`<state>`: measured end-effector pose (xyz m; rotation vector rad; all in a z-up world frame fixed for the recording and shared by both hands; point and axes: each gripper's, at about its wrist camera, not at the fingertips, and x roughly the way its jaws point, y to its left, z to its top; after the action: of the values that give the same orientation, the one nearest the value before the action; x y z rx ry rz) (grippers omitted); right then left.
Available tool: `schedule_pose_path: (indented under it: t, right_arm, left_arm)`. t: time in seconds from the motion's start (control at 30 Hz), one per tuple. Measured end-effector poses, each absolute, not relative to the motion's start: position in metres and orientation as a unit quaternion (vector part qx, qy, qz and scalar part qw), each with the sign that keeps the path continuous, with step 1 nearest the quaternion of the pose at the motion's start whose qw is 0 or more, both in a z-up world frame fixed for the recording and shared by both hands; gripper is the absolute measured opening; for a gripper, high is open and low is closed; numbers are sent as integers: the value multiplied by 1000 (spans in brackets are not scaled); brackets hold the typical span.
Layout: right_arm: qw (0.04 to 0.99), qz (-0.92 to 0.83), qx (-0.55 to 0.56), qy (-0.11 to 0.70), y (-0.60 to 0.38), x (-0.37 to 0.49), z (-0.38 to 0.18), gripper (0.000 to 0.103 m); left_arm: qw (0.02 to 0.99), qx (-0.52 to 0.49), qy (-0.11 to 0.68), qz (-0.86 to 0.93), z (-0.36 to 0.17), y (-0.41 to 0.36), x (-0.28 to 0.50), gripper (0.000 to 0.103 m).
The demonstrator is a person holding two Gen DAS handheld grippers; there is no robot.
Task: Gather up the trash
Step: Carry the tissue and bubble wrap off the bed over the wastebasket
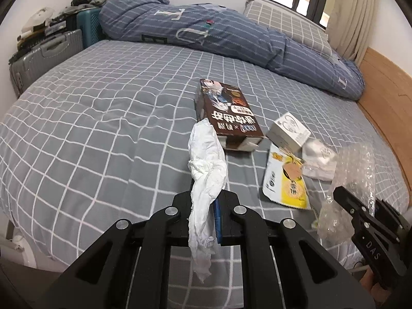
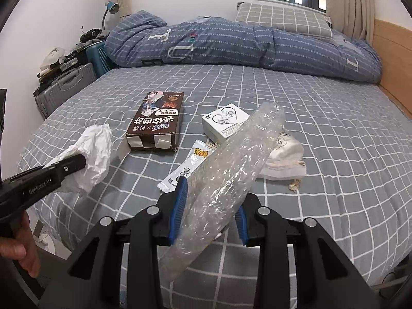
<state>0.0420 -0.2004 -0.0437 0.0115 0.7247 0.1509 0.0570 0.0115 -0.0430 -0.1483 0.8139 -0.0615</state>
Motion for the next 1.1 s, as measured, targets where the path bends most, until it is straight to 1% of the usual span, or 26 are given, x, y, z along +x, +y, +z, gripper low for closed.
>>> schedule_pose_path:
  t: [1.1]
  right_arm:
    - [934,64,23,350,-201,-43,-29,33]
  left_arm:
    - [912,-32,405,-53,-47,-17,-39,10]
